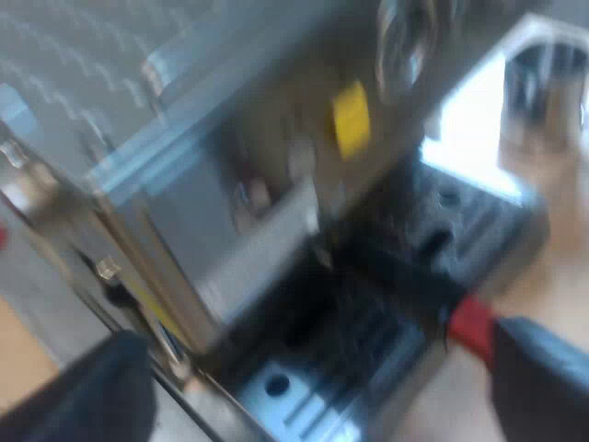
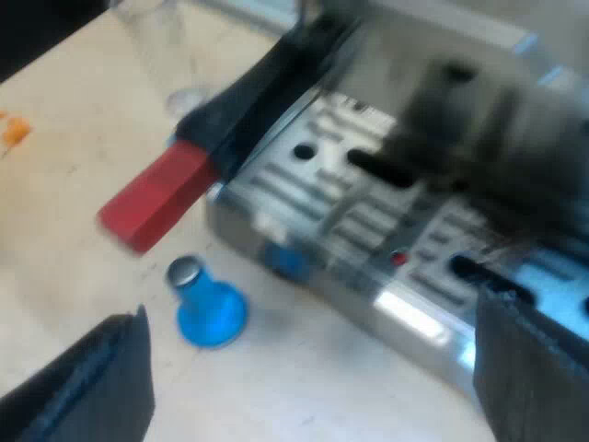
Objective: Put the handle in the coffee machine
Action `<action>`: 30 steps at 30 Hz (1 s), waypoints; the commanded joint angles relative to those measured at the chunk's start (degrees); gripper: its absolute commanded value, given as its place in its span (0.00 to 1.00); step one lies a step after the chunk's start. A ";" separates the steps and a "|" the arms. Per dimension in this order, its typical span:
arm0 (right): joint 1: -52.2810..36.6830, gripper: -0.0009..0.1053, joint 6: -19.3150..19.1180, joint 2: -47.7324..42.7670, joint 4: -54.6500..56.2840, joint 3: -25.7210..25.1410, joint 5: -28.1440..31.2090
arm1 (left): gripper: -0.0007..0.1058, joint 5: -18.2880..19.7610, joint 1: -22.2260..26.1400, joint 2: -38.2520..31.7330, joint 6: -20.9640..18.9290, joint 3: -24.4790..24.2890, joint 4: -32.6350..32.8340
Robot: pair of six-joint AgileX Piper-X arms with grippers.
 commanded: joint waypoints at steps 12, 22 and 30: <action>-33.27 0.70 -1.90 -1.05 12.72 -10.51 -9.40 | 0.82 -3.73 0.05 -1.59 -7.25 -7.37 -1.27; -55.96 0.70 -10.21 -10.10 16.90 -6.76 -12.49 | 0.82 -7.60 0.05 -9.01 -8.79 -6.79 0.24; -56.61 0.70 -10.48 -24.85 17.08 -1.01 -13.29 | 0.82 -11.10 0.05 -18.16 -8.97 -2.05 0.24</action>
